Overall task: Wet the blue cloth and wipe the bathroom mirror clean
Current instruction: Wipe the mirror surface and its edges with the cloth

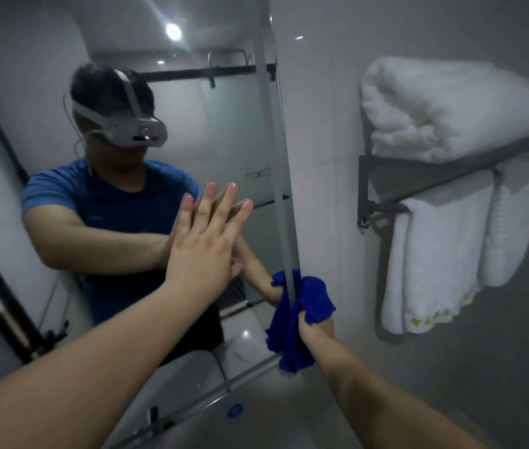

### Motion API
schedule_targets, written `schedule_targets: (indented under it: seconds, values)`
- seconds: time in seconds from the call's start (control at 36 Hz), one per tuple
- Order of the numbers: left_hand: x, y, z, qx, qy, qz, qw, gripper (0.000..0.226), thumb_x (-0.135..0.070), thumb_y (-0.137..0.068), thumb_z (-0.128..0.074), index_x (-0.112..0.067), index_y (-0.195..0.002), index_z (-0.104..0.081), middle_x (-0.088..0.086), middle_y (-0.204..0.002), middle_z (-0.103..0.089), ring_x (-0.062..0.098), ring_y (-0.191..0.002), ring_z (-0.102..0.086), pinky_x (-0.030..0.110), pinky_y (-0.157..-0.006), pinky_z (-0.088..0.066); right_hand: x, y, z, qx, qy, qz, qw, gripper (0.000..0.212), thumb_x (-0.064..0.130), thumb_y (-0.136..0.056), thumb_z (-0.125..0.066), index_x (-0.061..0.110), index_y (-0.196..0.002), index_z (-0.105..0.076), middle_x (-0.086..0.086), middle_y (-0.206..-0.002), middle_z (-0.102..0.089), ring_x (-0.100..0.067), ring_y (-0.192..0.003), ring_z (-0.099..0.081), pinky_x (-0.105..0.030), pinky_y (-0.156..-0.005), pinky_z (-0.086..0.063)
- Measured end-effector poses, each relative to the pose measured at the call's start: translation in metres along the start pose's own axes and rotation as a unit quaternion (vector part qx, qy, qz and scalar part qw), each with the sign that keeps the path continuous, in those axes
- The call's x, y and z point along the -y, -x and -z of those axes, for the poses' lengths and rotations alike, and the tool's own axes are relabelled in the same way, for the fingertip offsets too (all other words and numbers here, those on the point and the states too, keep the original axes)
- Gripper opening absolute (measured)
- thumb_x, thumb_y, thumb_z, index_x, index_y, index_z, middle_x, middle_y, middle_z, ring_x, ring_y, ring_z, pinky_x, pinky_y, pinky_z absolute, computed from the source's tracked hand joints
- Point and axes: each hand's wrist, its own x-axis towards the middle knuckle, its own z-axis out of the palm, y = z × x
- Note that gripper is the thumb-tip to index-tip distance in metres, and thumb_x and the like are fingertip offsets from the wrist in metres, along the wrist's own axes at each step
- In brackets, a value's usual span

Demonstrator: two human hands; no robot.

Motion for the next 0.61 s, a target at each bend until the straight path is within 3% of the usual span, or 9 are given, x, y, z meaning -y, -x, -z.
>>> schedule_targets:
  seconds: [0.06, 0.14, 0.19, 0.28, 0.36, 0.47, 0.56, 0.61]
  values:
    - [-0.006, 0.007, -0.002, 0.011, 0.003, -0.007, 1.000, 0.115, -0.063, -0.088, -0.069, -0.030, -0.172, 0.003, 0.004, -0.178, 0.019, 0.036, -0.163, 0.021, 0.064, -0.130, 0.004, -0.016, 0.000, 0.005, 0.027, 0.008, -0.050, 0.998, 0.023, 0.026, -0.109, -0.055, 0.005, -0.116, -0.059, -0.010, -0.092, -0.064, -0.024, -0.078, -0.061, -0.038, -0.076, -0.050]
    - [-0.013, 0.019, -0.007, 0.031, 0.000, -0.029, 0.999, 0.104, -0.055, -0.095, -0.064, -0.029, -0.172, 0.002, 0.003, -0.178, 0.018, 0.034, -0.163, 0.021, 0.063, -0.130, 0.006, -0.028, -0.001, 0.008, 0.039, 0.004, -0.086, 0.996, 0.027, 0.035, -0.106, -0.057, 0.009, -0.113, -0.060, -0.014, -0.101, -0.069, -0.032, -0.088, -0.068, -0.044, -0.080, -0.056]
    - [-0.014, 0.021, -0.009, 0.046, 0.000, -0.029, 0.999, 0.102, -0.053, -0.097, -0.061, -0.029, -0.171, 0.004, 0.003, -0.178, 0.020, 0.033, -0.162, 0.024, 0.063, -0.130, 0.007, -0.025, -0.011, 0.005, 0.028, 0.004, -0.083, 0.996, 0.029, 0.040, -0.105, -0.055, 0.012, -0.108, -0.063, -0.014, -0.101, -0.072, -0.034, -0.089, -0.071, -0.046, -0.086, -0.061]
    - [-0.013, 0.018, -0.009, 0.058, 0.002, -0.033, 0.998, 0.099, -0.052, -0.099, -0.059, -0.030, -0.171, 0.005, 0.002, -0.177, 0.021, 0.032, -0.162, 0.027, 0.063, -0.130, 0.007, -0.002, -0.013, -0.001, -0.001, -0.030, -0.051, 0.998, 0.023, 0.030, -0.103, -0.053, 0.011, -0.107, -0.064, -0.013, -0.101, -0.072, -0.033, -0.090, -0.070, -0.050, -0.094, -0.061]
    - [-0.012, 0.018, -0.007, 0.067, 0.025, -0.035, 0.997, 0.095, -0.046, -0.100, -0.059, -0.031, -0.171, 0.002, 0.000, -0.178, 0.021, 0.031, -0.162, 0.027, 0.063, -0.130, 0.006, 0.063, 0.022, -0.001, -0.041, -0.062, 0.051, 0.996, 0.013, 0.026, -0.098, -0.063, 0.015, -0.104, -0.061, -0.004, -0.097, -0.067, -0.028, -0.092, -0.067, -0.041, -0.089, -0.056]
    - [-0.015, 0.018, 0.009, 0.071, 0.113, -0.025, 0.991, 0.095, -0.025, -0.093, -0.066, -0.032, -0.171, -0.012, -0.001, -0.180, 0.008, 0.027, -0.164, 0.021, 0.059, -0.132, 0.005, 0.158, 0.069, 0.001, -0.081, -0.047, 0.266, 0.959, 0.040, 0.034, -0.086, -0.064, 0.024, -0.125, -0.057, -0.007, -0.116, -0.065, -0.034, -0.101, -0.069, -0.050, -0.092, -0.058]
    - [-0.020, 0.023, 0.033, 0.035, 0.271, 0.023, 0.962, 0.073, -0.007, -0.089, -0.065, -0.029, -0.156, -0.047, -0.001, -0.176, -0.023, 0.022, -0.165, -0.012, 0.048, -0.134, -0.017, 0.204, 0.092, 0.001, -0.100, -0.058, 0.385, 0.916, 0.041, 0.027, -0.092, -0.064, 0.027, -0.132, -0.052, -0.008, -0.125, -0.057, -0.035, -0.106, -0.067, -0.052, -0.100, -0.055]
    - [-0.021, 0.031, 0.044, 0.014, 0.328, 0.079, 0.941, 0.059, -0.003, -0.090, -0.064, -0.028, -0.143, -0.058, -0.003, -0.166, -0.039, 0.017, -0.157, -0.031, 0.044, -0.128, -0.033, 0.222, 0.103, -0.001, -0.113, -0.058, 0.436, 0.891, 0.044, 0.031, -0.097, -0.063, 0.027, -0.139, -0.050, -0.005, -0.127, -0.055, -0.031, -0.111, -0.065, -0.048, -0.099, -0.054]
